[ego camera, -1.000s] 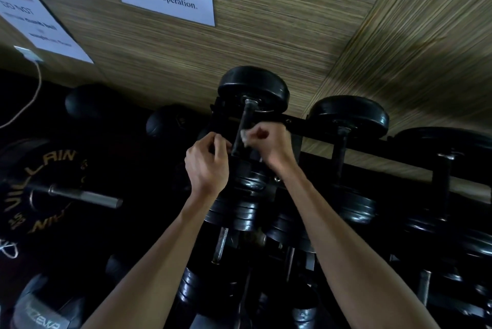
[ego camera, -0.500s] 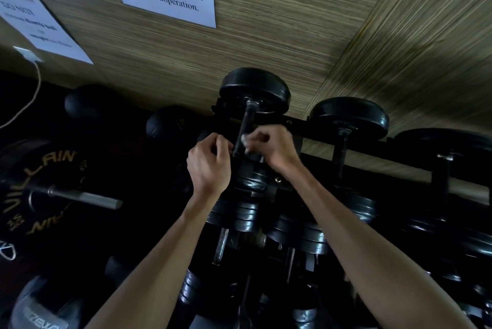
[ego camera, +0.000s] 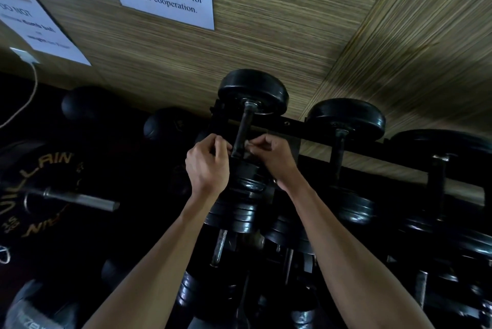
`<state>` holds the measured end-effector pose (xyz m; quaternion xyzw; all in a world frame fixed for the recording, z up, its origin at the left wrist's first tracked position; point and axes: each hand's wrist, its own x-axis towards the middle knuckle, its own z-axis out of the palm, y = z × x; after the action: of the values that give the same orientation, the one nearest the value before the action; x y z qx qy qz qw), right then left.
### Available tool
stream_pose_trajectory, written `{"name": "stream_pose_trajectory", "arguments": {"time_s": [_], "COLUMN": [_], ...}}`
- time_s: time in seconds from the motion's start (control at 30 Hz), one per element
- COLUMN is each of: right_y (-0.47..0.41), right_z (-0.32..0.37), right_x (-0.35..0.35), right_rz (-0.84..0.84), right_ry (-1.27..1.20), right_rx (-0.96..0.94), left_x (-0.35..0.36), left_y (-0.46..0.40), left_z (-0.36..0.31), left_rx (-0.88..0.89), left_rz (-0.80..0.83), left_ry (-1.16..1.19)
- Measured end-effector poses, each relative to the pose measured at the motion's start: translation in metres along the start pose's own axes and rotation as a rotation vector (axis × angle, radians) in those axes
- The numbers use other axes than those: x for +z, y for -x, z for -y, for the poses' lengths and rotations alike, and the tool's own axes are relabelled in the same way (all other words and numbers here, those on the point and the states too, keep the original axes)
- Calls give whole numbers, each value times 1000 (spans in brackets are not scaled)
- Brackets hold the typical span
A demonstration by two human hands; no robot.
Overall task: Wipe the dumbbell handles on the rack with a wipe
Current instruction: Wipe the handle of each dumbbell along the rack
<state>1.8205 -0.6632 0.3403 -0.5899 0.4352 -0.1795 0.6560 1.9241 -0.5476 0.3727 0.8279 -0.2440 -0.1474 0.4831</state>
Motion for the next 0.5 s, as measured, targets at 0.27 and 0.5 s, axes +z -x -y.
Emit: {"name": "stream_pose_trajectory", "arguments": {"time_s": [0.27,0.5], "right_y": [-36,-20], "right_z": [12,12], "right_x": [10,5], "right_rz": [-207,-172], "right_ry": [-208,-84], "right_rx": [-45,-61], "left_x": [0,-1], "left_y": [0,1], "left_z": [-2,-3], "left_rx": [-9,-24], "left_rz": [4,13], "left_ry": [20,34]}}
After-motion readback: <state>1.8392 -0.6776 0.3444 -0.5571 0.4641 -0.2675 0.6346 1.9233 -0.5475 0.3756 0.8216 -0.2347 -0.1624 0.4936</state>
